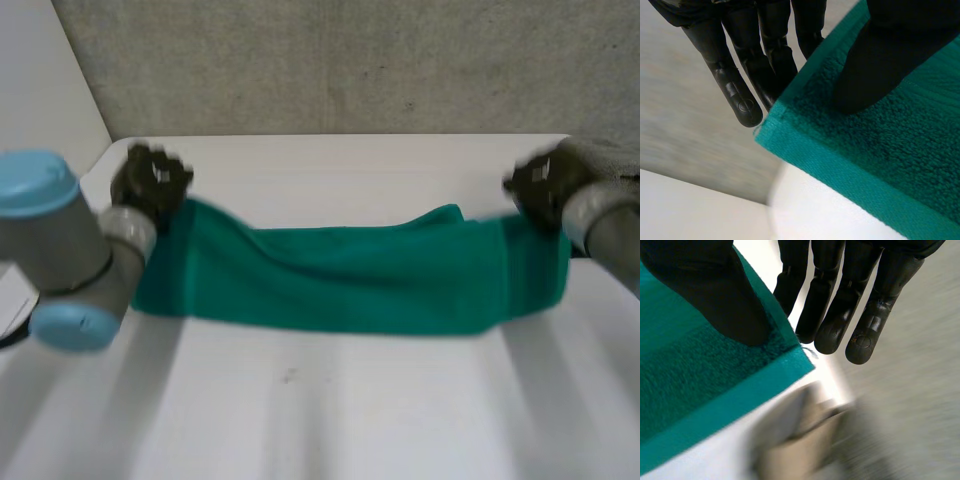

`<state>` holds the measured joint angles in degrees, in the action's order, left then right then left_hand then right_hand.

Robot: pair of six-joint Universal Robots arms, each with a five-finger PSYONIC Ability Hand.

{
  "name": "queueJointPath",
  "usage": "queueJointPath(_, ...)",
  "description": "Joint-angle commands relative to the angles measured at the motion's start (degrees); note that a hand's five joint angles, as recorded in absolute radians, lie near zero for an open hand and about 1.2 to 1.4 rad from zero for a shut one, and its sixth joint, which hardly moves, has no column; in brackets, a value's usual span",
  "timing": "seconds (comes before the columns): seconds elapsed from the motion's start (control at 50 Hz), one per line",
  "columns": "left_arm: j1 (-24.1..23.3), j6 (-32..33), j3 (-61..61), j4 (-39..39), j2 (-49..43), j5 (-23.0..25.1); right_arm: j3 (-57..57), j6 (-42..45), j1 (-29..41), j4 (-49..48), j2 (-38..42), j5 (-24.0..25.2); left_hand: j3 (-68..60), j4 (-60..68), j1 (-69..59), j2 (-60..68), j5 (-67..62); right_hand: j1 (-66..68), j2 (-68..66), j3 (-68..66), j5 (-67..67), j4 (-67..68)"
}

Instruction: Fold the laundry.

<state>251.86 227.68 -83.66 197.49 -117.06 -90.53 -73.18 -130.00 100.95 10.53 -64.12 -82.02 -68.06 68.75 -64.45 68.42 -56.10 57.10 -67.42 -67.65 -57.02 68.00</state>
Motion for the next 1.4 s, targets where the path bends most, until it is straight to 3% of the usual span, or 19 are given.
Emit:
queueJointPath(0.02, -0.23, -4.87, 23.53, 11.93, -2.92, -2.37, 17.63, -7.52, 1.44, -29.18, 2.61, -2.18, -11.94, 11.25, -15.55, 11.58, -13.90, 22.90, -12.58, -12.35, -12.98, 12.00)
queueJointPath(0.1, -0.06, -9.97, 25.47, 21.08, -1.51, -2.99, 17.55, -11.31, 1.62, -41.08, 0.06, -2.97, -11.94, 11.25, -15.55, 11.58, -13.90, 22.90, -12.58, -12.35, -12.98, 12.00)
queueJointPath(0.16, 0.03, -11.56, 24.51, 23.29, 1.12, -3.69, 17.29, -12.38, 1.71, -41.56, -0.39, -2.97, -11.94, 11.25, -15.55, 11.58, -13.90, 22.90, -12.58, -12.35, -12.98, 12.00)
queueJointPath(0.38, 0.47, -12.26, 6.77, 21.53, 2.27, -3.34, 6.66, -13.44, 1.62, -36.90, -0.83, -0.87, -11.94, 11.25, -15.55, 11.58, -13.90, 22.90, -12.58, -12.35, -12.98, 12.00)
queueJointPath(0.54, 0.73, -12.70, -8.61, 21.45, 1.74, -0.62, -6.96, -13.35, 1.00, -29.79, -0.04, 6.16, -11.94, 11.25, -15.55, 11.58, -13.90, 22.90, -12.58, -12.35, -12.98, 12.00)
queueJointPath(0.64, 1.35, -11.91, -18.10, 20.05, 4.28, -0.35, -15.82, -12.56, -0.92, -18.49, -1.35, 10.99, -11.94, 11.25, -15.55, 11.58, -13.90, 22.90, -12.58, -12.35, -12.98, 12.00)
queueJointPath(0.76, 2.14, -11.56, -28.22, 7.93, 17.02, -0.09, -20.33, -11.16, -4.71, -0.01, -11.27, 14.60, -11.94, 11.25, -15.55, 11.58, -13.90, 22.90, -12.58, -12.35, -12.98, 12.00)
queueJointPath(0.82, 2.31, -11.21, -31.03, -4.01, 23.00, 1.05, -21.56, -7.47, -7.87, 11.15, -16.72, 14.96, -11.94, 11.25, -15.55, 11.58, -13.90, 22.90, -12.58, -12.35, -12.98, 12.00)
queueJointPath(0.9, 4.50, -6.40, -32.09, -24.81, 27.14, 2.90, -24.28, 5.70, -14.28, 24.79, -22.00, 14.17, -11.94, 11.25, -15.55, 11.58, -13.90, 22.90, -12.58, -12.35, -12.98, 12.00)
queueJointPath(0.96, 5.74, -3.48, -31.92, -29.87, 27.32, 3.60, -25.34, 12.21, -16.74, 28.58, -22.71, 14.96, -11.94, 11.25, -15.55, 11.58, -13.90, 22.90, -12.58, -12.35, -12.98, 12.00)
queueJointPath(1.04, 6.44, -1.19, -30.17, -27.26, 26.44, 3.95, -24.99, 10.22, -16.49, 24.74, -21.05, 15.13, -11.94, 11.25, -15.55, 11.58, -13.90, 22.90, -12.58, -12.35, -12.98, 12.00)
queueJointPath(1.16, 5.39, -1.28, -22.53, -12.85, 16.35, 3.34, -19.99, 3.62, -11.84, 11.73, -11.48, 13.55, -11.94, 11.25, -15.55, 11.58, -13.90, 22.90, -12.58, -12.35, -12.98, 12.00)
queueJointPath(1.32, 2.94, -2.16, -9.43, -1.50, 1.32, 1.06, -9.36, 0.89, -2.96, -6.36, 0.64, 3.99, -11.94, 11.25, -15.55, 11.58, -13.90, 22.90, -12.58, -12.35, -12.98, 12.00)
queueJointPath(1.4, 1.26, -2.16, -2.84, 3.59, -5.18, -1.14, -5.76, 1.15, -1.55, -15.06, 6.53, 1.69, -11.94, 11.25, -15.55, 11.58, -13.90, 22.90, -12.58, -12.35, -12.98, 12.00)
